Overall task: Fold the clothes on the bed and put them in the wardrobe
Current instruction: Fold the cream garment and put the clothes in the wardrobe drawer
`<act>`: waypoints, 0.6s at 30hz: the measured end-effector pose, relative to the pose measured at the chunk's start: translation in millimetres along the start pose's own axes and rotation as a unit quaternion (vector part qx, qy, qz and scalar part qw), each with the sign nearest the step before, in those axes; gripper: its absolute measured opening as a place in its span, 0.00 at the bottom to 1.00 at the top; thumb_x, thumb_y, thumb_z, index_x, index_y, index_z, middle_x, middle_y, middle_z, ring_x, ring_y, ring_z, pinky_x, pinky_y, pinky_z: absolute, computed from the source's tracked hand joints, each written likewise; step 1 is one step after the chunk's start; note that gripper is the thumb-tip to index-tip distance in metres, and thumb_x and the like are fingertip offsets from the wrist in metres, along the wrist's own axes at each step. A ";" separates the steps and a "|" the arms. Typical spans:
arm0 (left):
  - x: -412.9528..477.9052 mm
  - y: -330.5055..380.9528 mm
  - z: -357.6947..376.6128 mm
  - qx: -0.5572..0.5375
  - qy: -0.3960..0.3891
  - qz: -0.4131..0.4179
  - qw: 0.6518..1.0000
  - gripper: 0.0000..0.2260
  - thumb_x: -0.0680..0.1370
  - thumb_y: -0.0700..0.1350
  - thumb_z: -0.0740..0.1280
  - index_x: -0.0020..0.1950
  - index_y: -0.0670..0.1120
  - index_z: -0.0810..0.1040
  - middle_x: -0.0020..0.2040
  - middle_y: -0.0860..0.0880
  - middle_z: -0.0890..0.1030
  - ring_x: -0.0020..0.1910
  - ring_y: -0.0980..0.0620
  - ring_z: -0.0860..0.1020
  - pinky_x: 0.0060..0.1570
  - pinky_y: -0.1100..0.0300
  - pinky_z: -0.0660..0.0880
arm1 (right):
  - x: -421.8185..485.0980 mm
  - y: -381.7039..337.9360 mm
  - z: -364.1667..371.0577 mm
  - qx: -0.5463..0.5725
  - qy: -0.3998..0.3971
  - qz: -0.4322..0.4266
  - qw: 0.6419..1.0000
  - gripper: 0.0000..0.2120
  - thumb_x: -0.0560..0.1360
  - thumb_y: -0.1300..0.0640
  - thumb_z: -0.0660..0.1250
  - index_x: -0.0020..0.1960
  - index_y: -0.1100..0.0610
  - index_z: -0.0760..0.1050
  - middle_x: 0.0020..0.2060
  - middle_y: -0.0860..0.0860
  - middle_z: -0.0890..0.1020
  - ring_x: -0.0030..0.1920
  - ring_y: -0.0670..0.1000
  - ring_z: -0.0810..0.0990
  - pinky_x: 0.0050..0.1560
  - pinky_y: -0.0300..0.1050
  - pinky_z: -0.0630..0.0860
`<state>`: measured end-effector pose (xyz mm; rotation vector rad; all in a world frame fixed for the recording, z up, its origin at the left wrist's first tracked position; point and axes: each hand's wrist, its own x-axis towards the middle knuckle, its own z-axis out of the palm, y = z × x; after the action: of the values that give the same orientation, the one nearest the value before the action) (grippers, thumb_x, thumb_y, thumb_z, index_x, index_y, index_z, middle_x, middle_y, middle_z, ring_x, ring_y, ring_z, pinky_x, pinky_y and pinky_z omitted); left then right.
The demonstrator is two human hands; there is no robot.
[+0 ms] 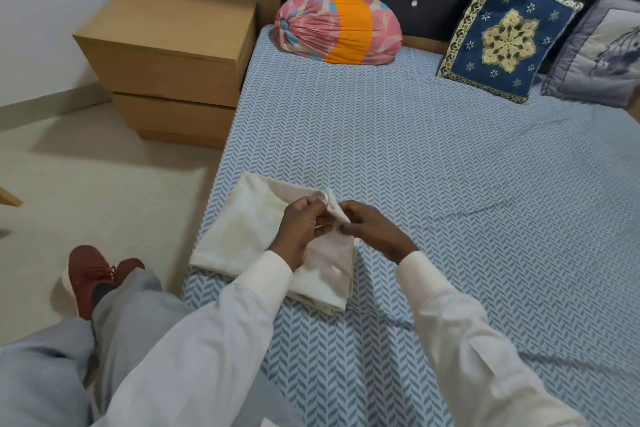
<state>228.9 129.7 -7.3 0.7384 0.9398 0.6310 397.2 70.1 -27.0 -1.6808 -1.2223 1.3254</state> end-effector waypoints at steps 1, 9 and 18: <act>-1.0 -0.4 0.3 0.010 -0.002 0.004 1.000 0.09 0.80 0.41 0.63 0.58 0.40 0.77 0.50 0.43 0.83 0.49 0.48 0.82 0.50 0.56 0.80 | 5.0 3.7 -0.2 -0.004 0.037 0.007 0.999 0.15 0.72 0.56 0.67 0.58 0.52 0.79 0.52 0.54 0.84 0.54 0.57 0.82 0.56 0.54 0.78; -30.4 -47.0 -31.3 0.512 -0.062 0.112 0.849 0.09 0.76 0.49 0.68 0.55 0.49 0.78 0.48 0.51 0.81 0.49 0.52 0.79 0.49 0.58 0.76 | 28.4 31.1 -14.5 -0.078 0.286 0.143 0.944 0.16 0.68 0.55 0.77 0.52 0.54 0.76 0.39 0.54 0.84 0.31 0.51 0.81 0.29 0.39 0.75; -58.5 -79.1 -27.1 0.734 -0.149 0.210 0.629 0.24 0.74 0.58 0.67 0.66 0.52 0.65 0.57 0.46 0.70 0.55 0.44 0.71 0.45 0.51 0.75 | 33.1 30.5 -26.4 -0.359 0.187 0.001 0.914 0.07 0.72 0.59 0.67 0.46 0.48 0.75 0.47 0.50 0.77 0.51 0.56 0.77 0.49 0.51 0.76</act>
<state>191.3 46.1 -52.0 2.5195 0.8197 -0.0623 432.2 92.0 -58.8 -2.2934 -1.5631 0.5017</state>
